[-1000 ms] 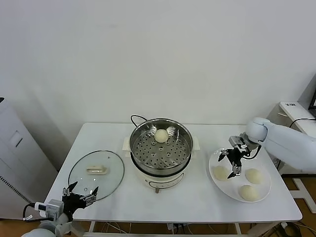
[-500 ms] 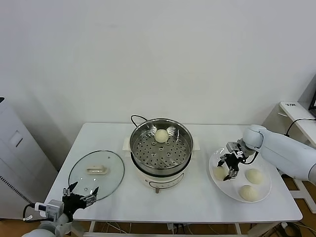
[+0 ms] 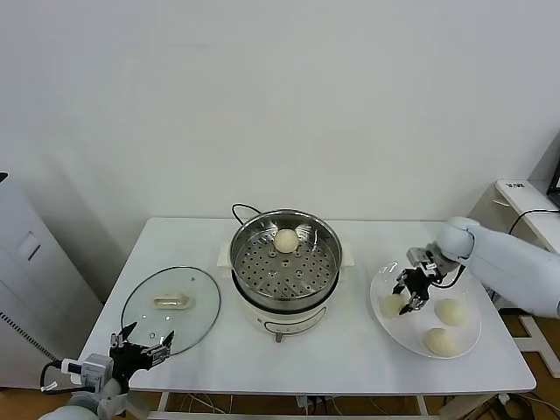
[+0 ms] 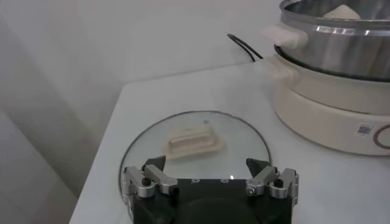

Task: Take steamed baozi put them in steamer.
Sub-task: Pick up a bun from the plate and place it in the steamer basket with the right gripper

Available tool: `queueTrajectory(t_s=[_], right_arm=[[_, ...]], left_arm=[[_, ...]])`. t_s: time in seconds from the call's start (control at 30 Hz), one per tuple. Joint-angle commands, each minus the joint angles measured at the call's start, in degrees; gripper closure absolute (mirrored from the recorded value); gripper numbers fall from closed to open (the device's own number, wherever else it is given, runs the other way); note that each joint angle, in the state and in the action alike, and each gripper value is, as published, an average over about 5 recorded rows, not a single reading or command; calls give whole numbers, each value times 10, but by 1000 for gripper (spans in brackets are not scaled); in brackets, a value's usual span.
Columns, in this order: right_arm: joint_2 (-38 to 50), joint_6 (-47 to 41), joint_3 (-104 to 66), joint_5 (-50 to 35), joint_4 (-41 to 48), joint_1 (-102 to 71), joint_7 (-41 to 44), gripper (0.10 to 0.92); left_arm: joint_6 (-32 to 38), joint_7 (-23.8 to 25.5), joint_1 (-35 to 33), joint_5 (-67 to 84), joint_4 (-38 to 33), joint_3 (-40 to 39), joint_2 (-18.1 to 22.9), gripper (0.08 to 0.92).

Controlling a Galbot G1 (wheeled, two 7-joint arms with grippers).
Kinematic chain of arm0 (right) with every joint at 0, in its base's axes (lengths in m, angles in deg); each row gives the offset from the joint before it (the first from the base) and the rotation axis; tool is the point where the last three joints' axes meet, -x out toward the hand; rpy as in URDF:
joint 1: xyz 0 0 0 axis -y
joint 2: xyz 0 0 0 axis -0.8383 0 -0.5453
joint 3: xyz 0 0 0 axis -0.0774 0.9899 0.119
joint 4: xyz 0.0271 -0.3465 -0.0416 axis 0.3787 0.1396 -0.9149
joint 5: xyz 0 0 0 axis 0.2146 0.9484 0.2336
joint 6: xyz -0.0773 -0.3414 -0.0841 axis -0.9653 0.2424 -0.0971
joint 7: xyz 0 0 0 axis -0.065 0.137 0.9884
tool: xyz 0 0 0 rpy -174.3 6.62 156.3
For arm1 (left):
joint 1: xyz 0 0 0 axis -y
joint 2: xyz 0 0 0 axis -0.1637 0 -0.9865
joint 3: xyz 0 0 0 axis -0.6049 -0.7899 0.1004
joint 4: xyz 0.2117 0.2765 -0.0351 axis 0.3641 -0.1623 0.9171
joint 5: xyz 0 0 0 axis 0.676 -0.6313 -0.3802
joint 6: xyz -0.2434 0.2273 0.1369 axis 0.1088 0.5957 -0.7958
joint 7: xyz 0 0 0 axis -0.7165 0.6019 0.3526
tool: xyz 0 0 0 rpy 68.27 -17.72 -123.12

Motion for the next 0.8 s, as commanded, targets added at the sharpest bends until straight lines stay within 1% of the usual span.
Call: queueTrajectory(t_s=[0.03,0.2,0.37,0.57,0.8], right_arm=[[19,-39,135,-113,-71,182,12,550],[13,-95,223,-194,-126,326,14,550],[-9,-139,256,-273,-158,394,7,550],[-52,-184,245,-360,-182,411,-29,550],[-122,-218,202,-402,-169,370,-88,550]], left_arm=[[-1,-1,0,-1,0,0,0,177],[-1,-2,0,0,0,-1,-1,177],[-1,-2,0,-1,-1,-3,-2,177],[0,-2,1,-1,0,-5,-4,177],[0,-1,0,-2,0,-6,-5,177]])
